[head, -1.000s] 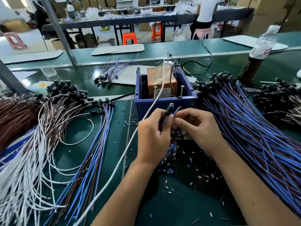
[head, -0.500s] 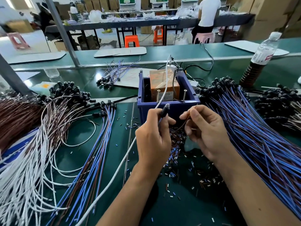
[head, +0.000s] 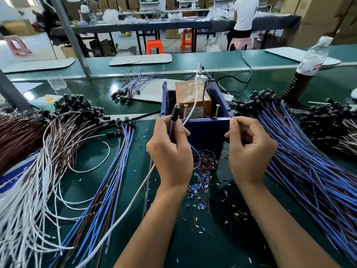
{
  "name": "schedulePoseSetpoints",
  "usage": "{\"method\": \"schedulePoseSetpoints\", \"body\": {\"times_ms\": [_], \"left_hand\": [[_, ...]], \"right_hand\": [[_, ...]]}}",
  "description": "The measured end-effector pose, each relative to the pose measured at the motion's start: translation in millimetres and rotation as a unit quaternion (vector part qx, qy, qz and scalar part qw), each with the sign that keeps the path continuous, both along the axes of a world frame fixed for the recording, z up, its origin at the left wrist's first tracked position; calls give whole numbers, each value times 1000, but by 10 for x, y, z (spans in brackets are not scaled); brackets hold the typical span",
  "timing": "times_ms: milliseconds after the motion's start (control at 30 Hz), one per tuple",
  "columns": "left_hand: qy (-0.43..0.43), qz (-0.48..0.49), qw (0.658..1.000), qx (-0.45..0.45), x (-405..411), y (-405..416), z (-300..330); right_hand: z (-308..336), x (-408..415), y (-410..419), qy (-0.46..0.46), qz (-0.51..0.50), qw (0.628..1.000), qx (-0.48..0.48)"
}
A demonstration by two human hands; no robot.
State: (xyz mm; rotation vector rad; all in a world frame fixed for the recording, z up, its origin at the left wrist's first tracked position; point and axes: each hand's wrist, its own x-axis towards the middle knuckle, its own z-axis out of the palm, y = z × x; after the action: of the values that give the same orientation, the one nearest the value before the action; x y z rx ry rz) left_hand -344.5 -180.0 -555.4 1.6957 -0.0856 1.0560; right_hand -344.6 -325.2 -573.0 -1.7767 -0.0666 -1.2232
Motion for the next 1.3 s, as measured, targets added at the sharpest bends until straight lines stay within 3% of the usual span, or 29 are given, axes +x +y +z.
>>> {"method": "schedulePoseSetpoints", "body": {"times_ms": [367,867,1300], "left_hand": [[28,11,999,17,30,-16,-34],[81,-44,991,-94,62,14,-42],[70,-54,991,-101,-35,-32,-86]], "right_hand": [[55,11,70,14,11,998,-55],[68,-49,89,54,51,996,-46],[60,-50,67,55,49,996,-42]]}}
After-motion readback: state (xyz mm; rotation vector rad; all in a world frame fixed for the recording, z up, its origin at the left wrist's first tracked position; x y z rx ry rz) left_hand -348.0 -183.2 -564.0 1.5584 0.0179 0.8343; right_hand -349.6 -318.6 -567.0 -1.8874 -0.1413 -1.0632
